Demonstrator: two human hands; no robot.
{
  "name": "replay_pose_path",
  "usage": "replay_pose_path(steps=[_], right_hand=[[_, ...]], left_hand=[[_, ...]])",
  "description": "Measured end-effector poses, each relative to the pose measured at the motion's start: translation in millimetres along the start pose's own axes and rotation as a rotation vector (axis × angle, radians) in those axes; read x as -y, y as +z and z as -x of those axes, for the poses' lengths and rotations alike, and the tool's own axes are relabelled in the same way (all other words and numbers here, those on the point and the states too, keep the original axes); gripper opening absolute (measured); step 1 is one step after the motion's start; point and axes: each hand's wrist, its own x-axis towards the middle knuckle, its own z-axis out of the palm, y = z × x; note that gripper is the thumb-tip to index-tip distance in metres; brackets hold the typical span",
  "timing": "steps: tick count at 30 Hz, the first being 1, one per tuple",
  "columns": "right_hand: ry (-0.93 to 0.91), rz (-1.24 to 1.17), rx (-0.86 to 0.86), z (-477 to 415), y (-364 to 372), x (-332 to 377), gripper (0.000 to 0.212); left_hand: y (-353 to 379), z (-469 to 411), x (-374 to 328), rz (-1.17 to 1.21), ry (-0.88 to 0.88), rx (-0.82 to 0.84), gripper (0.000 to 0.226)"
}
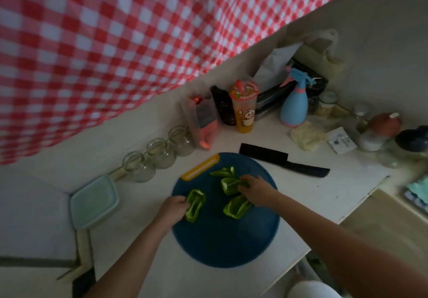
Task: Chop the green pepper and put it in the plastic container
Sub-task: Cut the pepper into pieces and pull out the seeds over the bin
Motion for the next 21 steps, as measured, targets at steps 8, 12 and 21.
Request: replay_pose_path(steps=[8, 12, 21], right_hand=[[-0.119, 0.110, -0.005, 12, 8, -6, 0.036], [-0.084, 0.149, -0.230, 14, -38, -23, 0.030], [0.045, 0.377, -0.266, 5, -96, -93, 0.052]], left_hand=[[5, -23, -31, -0.219, 0.006, 0.010, 0.023], [14, -26, -61, -0.231, 0.161, -0.140, 0.028], [84, -29, -117, -0.428, 0.283, -0.222, 0.049]])
